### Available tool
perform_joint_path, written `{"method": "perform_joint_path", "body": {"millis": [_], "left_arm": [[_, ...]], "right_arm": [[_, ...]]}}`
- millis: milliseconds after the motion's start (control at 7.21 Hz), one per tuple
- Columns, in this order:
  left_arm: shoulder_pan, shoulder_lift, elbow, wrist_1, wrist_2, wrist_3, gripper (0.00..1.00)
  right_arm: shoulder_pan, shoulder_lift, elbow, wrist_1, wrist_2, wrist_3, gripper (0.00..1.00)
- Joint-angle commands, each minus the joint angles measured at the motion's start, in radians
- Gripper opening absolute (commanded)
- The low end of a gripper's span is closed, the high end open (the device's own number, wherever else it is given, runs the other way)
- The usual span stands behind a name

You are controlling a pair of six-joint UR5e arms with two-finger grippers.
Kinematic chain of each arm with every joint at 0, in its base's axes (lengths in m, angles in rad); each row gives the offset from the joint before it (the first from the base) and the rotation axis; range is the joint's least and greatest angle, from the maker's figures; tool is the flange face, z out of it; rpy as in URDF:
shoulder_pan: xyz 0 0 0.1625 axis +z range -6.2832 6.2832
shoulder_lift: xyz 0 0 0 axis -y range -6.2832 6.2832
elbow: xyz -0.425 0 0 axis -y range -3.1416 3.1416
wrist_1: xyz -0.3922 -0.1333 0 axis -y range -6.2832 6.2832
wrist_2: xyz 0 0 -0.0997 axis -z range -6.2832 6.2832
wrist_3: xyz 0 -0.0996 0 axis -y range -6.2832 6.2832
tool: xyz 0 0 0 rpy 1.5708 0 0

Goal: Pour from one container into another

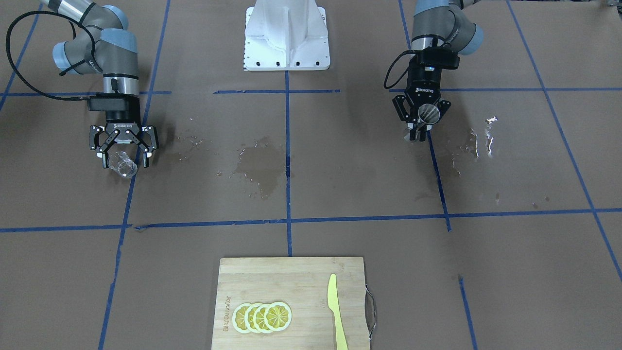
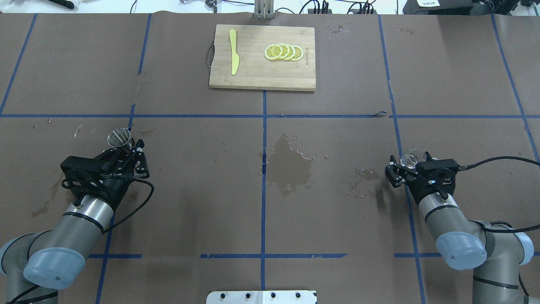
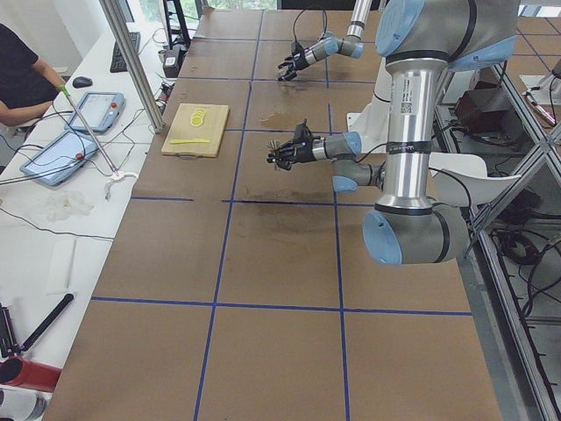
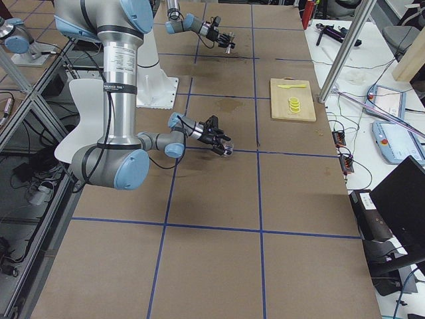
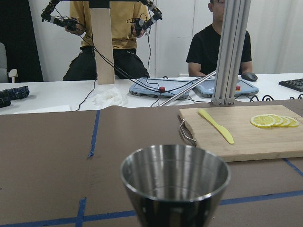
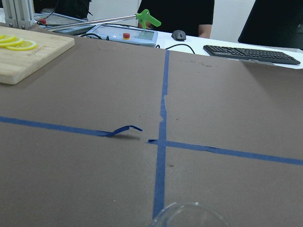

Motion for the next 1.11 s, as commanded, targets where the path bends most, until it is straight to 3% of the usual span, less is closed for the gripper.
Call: {"method": "perform_joint_path", "body": {"millis": [0, 971], "left_arm": [[0.0, -0.01, 0.0, 0.001, 0.001, 0.001, 0.0], [0.0, -0.013, 0.001, 0.001, 0.002, 0.001, 0.0]], "right_arm": [[0.002, -0.002, -0.001, 0.0, 0.001, 0.001, 0.99], [0.006, -0.011, -0.001, 0.0, 0.042, 0.006, 0.99]]}}
